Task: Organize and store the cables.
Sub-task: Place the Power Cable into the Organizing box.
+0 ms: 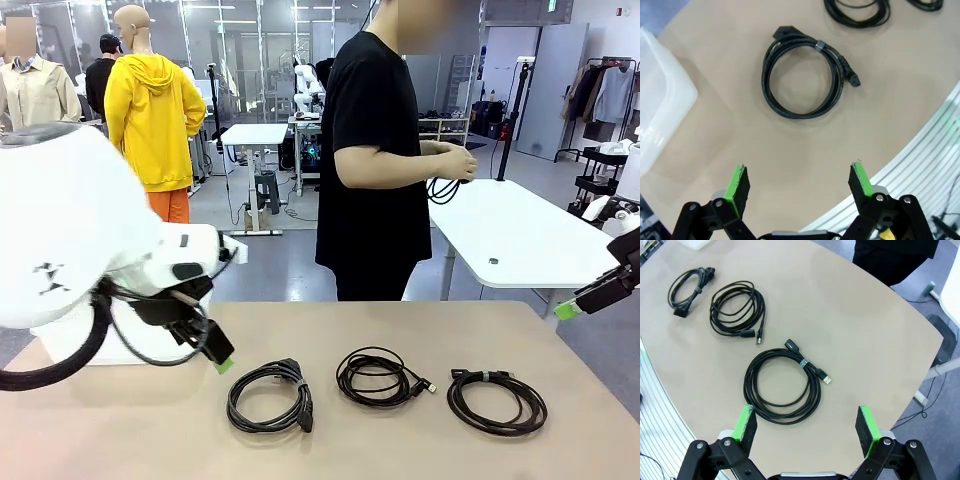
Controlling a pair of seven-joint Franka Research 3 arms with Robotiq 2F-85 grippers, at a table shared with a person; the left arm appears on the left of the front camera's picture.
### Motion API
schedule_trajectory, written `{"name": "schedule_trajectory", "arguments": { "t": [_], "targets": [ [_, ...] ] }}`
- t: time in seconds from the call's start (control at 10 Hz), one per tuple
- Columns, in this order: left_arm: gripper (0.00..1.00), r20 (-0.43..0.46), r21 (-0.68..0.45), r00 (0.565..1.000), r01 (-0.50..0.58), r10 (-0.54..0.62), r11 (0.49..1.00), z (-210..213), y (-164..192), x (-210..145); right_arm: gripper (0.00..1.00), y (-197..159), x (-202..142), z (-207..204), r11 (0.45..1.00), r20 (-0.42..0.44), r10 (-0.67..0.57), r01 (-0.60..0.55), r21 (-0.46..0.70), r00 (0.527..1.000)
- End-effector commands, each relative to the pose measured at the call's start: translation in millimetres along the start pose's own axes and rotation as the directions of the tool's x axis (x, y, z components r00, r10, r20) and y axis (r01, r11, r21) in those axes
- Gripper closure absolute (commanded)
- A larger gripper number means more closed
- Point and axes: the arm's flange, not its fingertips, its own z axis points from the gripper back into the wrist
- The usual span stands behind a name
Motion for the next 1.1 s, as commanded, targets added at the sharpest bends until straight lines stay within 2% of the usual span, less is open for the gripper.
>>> {"name": "schedule_trajectory", "arguments": {
  "t": [0.0, 0.1, 0.2, 0.7, 0.8, 1.0],
  "targets": [
    [0.00, -0.085, 0.041, 0.996, -0.009, 0.012, 0.999, -1.2, -5.9, 30.8, 0.00, -2.3, 2.0, 1.1, 1.000, -0.012, 0.000, 0.000, -0.006, 1.000],
    [0.00, -0.101, 0.011, 0.995, -0.009, 0.010, 1.000, -4.6, -8.4, 37.0, 0.00, -2.3, 2.0, 1.1, 1.000, -0.012, 0.000, 0.000, -0.006, 1.000],
    [0.00, -0.034, 0.014, 0.999, -0.010, 0.010, 1.000, -5.9, -5.0, 11.0, 0.00, -2.3, 2.0, 1.1, 1.000, -0.012, 0.000, 0.000, -0.006, 1.000],
    [0.00, -0.056, 0.013, 0.998, -0.016, 0.016, 1.000, -6.3, -4.7, 17.4, 0.00, -2.3, 2.0, 1.1, 1.000, -0.012, 0.000, 0.000, -0.006, 1.000],
    [0.00, -0.048, 0.034, 0.950, -0.307, 0.308, 0.951, -24.8, 4.3, 44.1, 0.00, -2.3, 2.0, 1.1, 1.000, -0.012, 0.000, 0.000, -0.006, 1.000],
    [0.00, -0.062, -0.007, 0.897, -0.439, 0.438, 0.898, -58.8, -12.2, 72.9, 0.00, -2.3, 2.0, 1.1, 1.000, -0.012, 0.000, 0.000, -0.006, 1.000]
  ]
}}
